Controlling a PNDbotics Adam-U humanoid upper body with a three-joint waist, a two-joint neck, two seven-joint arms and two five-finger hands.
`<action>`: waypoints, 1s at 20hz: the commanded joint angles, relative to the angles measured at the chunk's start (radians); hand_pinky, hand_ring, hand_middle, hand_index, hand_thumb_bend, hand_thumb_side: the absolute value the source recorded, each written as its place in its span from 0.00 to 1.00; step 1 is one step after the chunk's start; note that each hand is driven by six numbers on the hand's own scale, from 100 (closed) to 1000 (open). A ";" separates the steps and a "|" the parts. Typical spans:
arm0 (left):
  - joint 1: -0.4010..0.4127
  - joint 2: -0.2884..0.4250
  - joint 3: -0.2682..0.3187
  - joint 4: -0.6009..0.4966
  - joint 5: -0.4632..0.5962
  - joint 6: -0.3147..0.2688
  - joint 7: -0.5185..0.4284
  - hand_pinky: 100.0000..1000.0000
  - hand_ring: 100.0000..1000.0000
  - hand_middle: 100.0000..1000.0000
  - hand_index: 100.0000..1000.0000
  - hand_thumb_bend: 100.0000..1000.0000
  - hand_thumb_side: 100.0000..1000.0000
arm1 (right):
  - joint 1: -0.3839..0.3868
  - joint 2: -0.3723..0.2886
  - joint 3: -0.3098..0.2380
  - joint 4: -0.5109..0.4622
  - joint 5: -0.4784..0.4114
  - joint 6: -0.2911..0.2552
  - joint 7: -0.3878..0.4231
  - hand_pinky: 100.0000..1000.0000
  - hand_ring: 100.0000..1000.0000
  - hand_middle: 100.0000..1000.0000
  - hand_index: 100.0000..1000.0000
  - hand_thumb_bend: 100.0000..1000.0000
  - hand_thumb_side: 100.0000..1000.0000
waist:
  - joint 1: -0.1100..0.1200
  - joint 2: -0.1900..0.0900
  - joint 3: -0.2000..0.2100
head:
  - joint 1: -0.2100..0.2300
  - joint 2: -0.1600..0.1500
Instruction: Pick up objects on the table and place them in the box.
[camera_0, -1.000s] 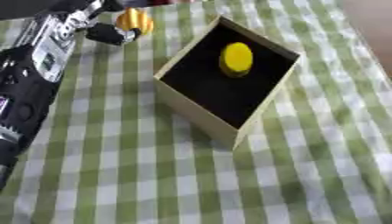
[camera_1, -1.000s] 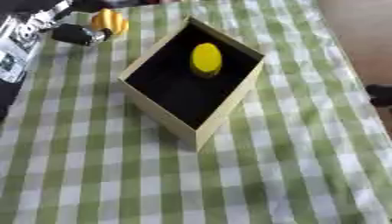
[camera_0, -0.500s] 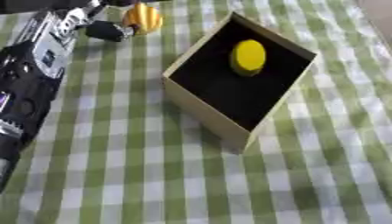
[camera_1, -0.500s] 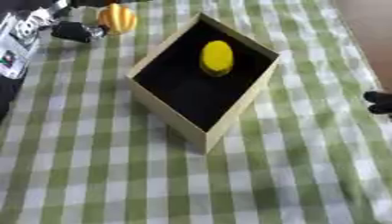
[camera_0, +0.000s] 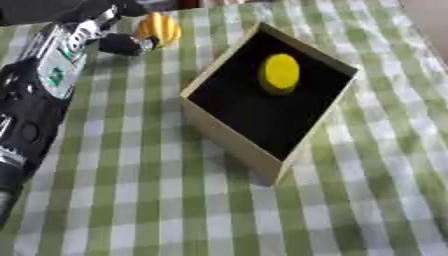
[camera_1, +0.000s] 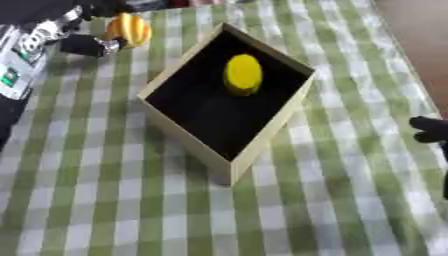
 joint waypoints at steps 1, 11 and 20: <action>-0.026 0.040 0.011 -0.008 -0.002 0.009 0.002 0.78 0.89 0.84 0.94 0.36 0.51 | -0.011 -0.005 0.004 -0.011 0.007 0.009 0.000 0.86 0.75 0.56 0.75 0.00 0.51 | 0.001 -0.019 -0.007 | -0.001 -0.027; -0.029 0.041 0.027 0.030 -0.044 0.022 0.017 0.78 0.89 0.84 0.93 0.34 0.50 | -0.025 0.000 0.014 -0.011 0.007 0.015 0.011 0.87 0.75 0.56 0.75 0.00 0.51 | 0.012 0.001 -0.025 | 0.013 -0.040; -0.035 0.040 0.032 0.031 -0.012 0.025 0.037 0.77 0.88 0.82 0.92 0.17 0.49 | -0.029 0.011 0.020 -0.011 0.018 0.029 0.011 0.87 0.75 0.55 0.74 0.00 0.51 | 0.015 0.018 -0.036 | 0.022 -0.046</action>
